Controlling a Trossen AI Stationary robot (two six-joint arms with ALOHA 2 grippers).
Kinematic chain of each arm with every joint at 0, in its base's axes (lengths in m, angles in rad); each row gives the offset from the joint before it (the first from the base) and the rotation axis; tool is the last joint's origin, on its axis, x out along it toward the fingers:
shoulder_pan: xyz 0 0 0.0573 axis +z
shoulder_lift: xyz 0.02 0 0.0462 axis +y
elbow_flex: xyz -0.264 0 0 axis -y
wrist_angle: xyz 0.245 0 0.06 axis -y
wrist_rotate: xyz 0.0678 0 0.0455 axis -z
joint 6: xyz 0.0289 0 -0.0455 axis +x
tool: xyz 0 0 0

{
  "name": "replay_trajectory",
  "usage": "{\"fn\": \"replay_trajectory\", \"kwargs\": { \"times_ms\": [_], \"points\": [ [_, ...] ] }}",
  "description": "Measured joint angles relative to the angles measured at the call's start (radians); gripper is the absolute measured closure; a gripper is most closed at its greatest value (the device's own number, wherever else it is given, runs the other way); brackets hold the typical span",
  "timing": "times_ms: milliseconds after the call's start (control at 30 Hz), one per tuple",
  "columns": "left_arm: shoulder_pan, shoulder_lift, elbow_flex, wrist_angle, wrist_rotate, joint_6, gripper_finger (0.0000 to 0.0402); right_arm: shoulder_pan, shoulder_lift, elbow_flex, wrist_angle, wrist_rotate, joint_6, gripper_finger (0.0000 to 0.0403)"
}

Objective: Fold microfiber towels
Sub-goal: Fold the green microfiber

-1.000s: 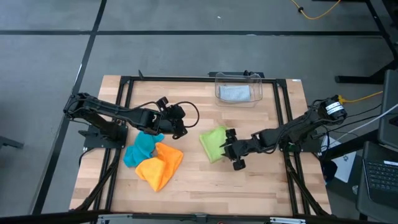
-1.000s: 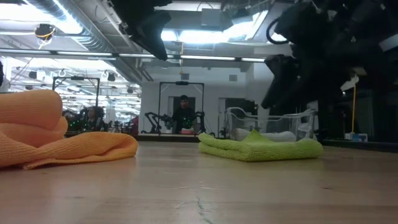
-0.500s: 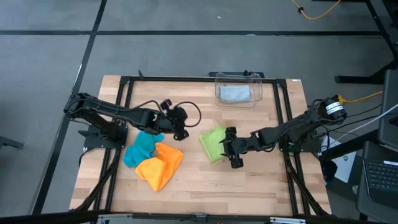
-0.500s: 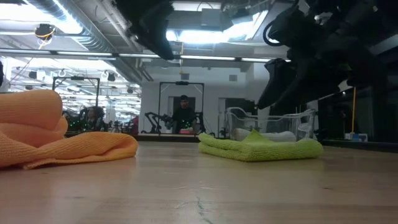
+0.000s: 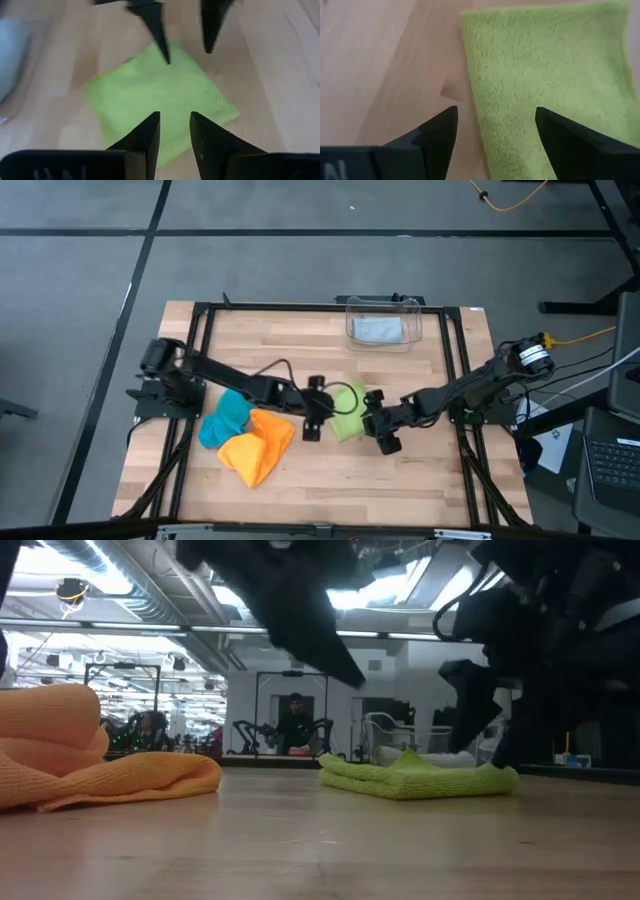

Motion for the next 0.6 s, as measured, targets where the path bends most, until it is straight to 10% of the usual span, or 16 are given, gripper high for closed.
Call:
{"fn": "replay_trajectory", "kwargs": {
  "times_ms": [600],
  "points": [
    [-0.067, 0.093, 0.000, 0.452, -0.001, 0.142, 0.0302, 0.024, 0.006, 0.000, -0.021, 0.001, -0.104, 0.0133]
  ]
}}
